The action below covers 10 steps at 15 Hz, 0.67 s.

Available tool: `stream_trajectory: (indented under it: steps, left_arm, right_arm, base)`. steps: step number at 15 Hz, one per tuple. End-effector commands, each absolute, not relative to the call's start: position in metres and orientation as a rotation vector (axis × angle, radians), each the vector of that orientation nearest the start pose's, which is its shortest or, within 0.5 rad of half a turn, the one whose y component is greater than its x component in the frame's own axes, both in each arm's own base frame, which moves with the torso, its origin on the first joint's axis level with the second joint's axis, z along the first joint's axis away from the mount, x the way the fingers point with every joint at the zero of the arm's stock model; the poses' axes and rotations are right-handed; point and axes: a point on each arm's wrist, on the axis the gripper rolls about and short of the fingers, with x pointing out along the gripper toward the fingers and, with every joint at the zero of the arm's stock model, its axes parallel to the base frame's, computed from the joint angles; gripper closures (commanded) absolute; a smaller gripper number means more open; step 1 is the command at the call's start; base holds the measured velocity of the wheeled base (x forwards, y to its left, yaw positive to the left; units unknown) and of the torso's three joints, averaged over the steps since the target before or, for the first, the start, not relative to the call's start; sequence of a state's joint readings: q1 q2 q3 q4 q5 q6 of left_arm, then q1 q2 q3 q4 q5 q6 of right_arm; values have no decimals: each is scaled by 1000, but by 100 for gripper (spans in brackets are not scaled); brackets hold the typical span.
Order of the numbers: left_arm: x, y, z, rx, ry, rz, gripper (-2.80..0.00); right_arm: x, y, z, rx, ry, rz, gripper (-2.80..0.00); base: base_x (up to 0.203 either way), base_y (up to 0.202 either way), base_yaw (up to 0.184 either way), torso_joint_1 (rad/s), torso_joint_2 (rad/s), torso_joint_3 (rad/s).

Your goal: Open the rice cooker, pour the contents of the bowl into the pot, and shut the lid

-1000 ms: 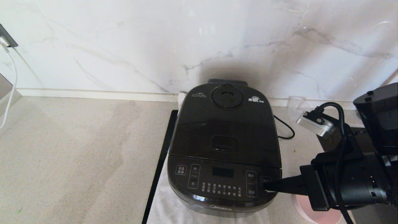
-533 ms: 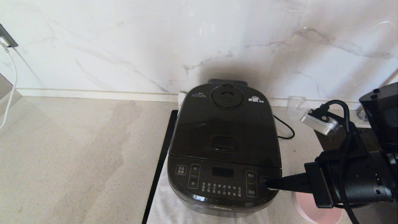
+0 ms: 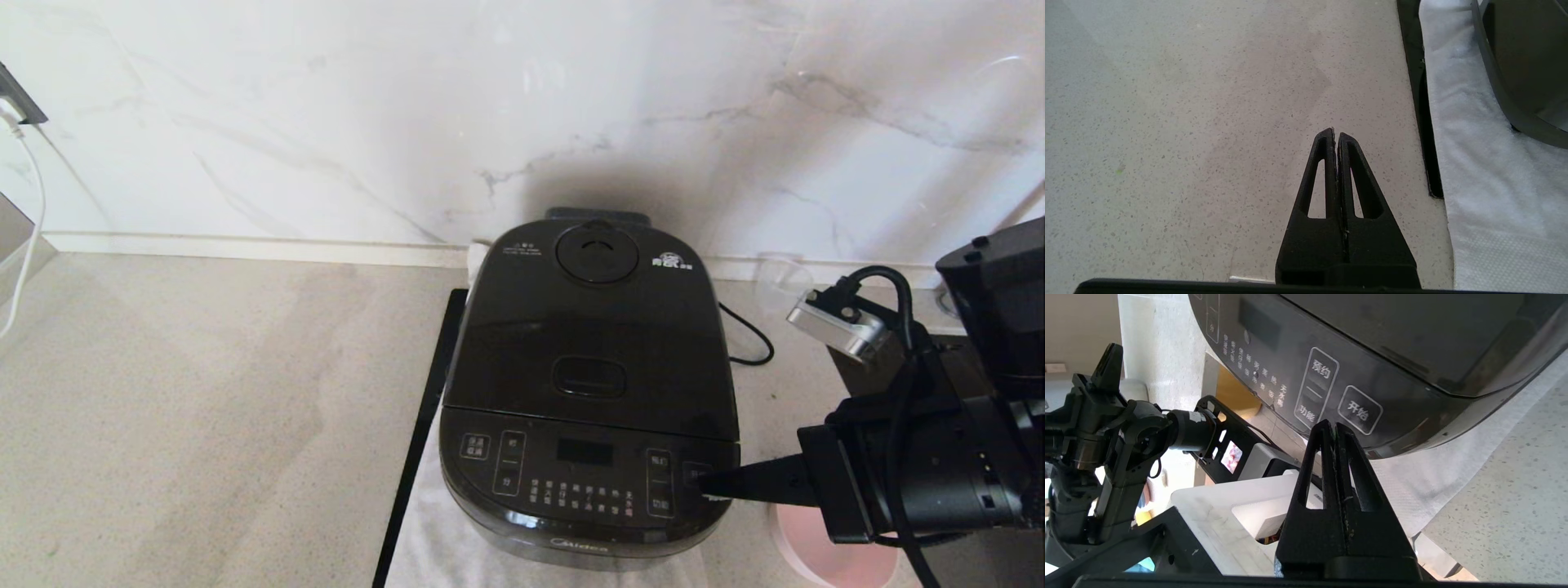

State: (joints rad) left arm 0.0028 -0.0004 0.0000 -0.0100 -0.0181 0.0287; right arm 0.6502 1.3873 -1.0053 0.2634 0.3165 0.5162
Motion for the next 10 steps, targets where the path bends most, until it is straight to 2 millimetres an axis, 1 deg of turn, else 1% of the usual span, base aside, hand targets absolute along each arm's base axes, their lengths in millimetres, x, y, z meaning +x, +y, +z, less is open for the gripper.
stream_trajectory:
  steps: [1,10]
  left_arm:
    - [-22,0,74,29,-2,-15,0]
    - [-22,0,74,29,-2,-15,0]
  right_arm:
    - [171,135,238,355,886,727,0]
    - [180,141,237,360,871,727,0]
  base:
    - [0,0,0,0,0,0]
    - [0,0,0,0,0,0]
